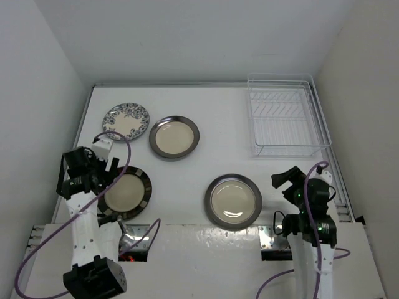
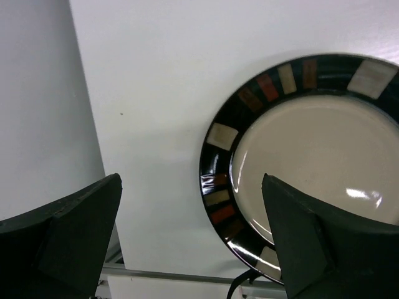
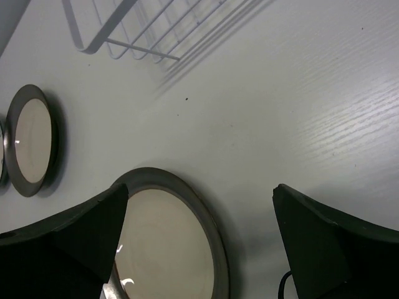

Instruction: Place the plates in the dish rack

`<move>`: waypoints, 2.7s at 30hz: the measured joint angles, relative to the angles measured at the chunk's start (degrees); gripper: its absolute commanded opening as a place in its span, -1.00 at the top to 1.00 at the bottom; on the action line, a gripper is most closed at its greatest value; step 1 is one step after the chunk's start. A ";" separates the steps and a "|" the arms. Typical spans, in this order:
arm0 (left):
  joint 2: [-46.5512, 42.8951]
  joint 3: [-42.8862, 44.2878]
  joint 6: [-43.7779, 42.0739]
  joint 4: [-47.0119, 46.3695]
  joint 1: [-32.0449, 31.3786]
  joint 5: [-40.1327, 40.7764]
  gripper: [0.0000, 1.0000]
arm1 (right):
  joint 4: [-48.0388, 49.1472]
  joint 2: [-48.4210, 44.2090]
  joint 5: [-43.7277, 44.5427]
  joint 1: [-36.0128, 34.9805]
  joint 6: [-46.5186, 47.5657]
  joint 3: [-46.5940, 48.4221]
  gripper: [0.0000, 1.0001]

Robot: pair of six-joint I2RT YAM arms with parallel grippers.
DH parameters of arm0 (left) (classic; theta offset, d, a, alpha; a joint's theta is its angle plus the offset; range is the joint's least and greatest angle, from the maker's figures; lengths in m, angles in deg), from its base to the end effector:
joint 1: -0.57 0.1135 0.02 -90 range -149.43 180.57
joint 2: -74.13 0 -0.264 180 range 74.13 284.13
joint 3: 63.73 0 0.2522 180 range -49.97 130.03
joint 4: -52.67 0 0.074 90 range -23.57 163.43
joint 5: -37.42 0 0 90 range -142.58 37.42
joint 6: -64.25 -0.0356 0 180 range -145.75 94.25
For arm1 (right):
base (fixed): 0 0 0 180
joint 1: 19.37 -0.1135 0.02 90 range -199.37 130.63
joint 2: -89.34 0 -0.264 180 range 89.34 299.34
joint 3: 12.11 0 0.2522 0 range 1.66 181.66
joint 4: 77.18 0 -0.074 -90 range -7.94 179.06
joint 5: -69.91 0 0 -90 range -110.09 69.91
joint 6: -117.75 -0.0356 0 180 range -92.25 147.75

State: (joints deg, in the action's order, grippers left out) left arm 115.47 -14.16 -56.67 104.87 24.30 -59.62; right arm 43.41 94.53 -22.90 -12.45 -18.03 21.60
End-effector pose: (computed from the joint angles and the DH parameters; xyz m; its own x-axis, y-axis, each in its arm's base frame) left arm 0.1391 0.0564 0.2481 -0.7090 0.2454 -0.6611 0.0532 0.9535 0.2968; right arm 0.0724 -0.0070 0.2016 -0.2991 0.7574 -0.5805 0.4200 0.6507 0.6326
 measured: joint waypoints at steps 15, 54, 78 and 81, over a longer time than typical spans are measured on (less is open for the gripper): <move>-1.29 6.49 -2.47 8.26 -0.09 1.95 -0.99 | 10.19 6.10 -11.21 -5.97 2.29 -2.03 -0.73; 24.55 13.00 -4.39 5.35 -8.07 -4.17 -0.99 | 34.16 43.98 -7.28 -22.58 -10.56 -11.04 0.00; 25.27 14.34 -2.62 4.66 -8.70 -3.56 -0.99 | 31.71 49.92 -12.07 -22.93 4.46 9.31 1.00; 27.23 15.69 -2.32 4.37 -8.70 -4.04 -0.99 | 28.72 53.07 -9.11 -22.75 7.63 19.61 1.00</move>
State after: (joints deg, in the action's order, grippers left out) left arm 142.70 1.53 -58.98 109.24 15.60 -63.67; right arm 72.13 147.60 -32.02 -35.21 -10.40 41.21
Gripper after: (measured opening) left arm 0.995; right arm 0.036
